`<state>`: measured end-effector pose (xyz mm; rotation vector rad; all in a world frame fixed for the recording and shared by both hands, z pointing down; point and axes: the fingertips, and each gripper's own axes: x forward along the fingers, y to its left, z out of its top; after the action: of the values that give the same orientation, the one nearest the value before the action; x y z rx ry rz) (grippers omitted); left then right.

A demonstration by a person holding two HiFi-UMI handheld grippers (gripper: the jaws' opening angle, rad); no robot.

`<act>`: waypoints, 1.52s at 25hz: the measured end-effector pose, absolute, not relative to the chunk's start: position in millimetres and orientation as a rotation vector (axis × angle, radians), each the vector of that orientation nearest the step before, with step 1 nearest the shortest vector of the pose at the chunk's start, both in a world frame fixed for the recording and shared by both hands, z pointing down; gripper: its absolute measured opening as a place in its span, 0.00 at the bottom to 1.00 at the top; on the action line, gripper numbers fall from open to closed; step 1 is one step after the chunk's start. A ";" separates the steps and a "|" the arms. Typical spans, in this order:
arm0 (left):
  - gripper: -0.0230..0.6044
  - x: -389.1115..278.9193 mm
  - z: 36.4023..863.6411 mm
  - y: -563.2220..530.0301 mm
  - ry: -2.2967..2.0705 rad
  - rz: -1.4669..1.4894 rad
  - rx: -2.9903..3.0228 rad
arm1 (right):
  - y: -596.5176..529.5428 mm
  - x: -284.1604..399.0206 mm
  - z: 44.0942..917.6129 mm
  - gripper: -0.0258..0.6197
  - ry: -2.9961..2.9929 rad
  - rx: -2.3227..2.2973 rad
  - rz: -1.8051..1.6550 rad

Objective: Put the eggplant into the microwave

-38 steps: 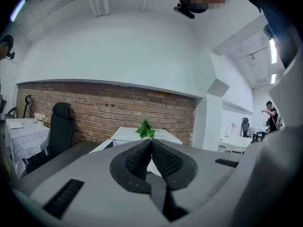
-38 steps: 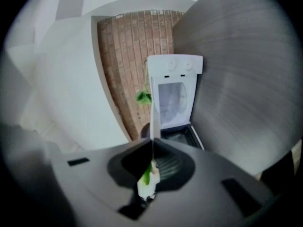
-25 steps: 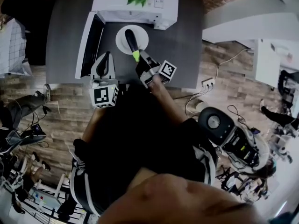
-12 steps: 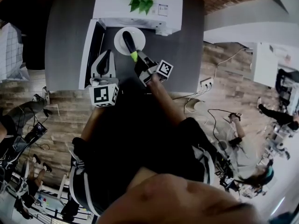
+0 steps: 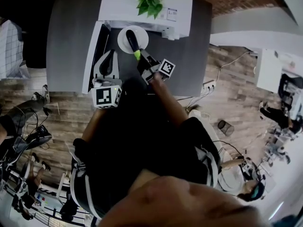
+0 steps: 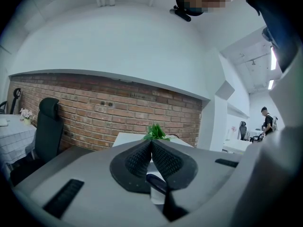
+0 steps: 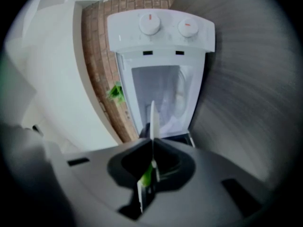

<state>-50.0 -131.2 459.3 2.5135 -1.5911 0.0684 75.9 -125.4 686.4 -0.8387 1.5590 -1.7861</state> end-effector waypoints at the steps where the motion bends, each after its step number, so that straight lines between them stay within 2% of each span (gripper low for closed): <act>1: 0.09 -50.3 459.2 -133.2 -1.591 0.065 2.512 | -129.1 75.9 689.0 0.10 1.565 -0.841 -1.779; 38: 0.09 -49.0 478.3 -168.1 -1.564 0.084 2.448 | -228.1 95.6 788.0 0.10 1.417 -0.939 -1.644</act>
<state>-49.0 -168.1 478.3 2.4483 -1.5637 0.0836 95.6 -228.1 788.0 -0.9394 1.4172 -1.6437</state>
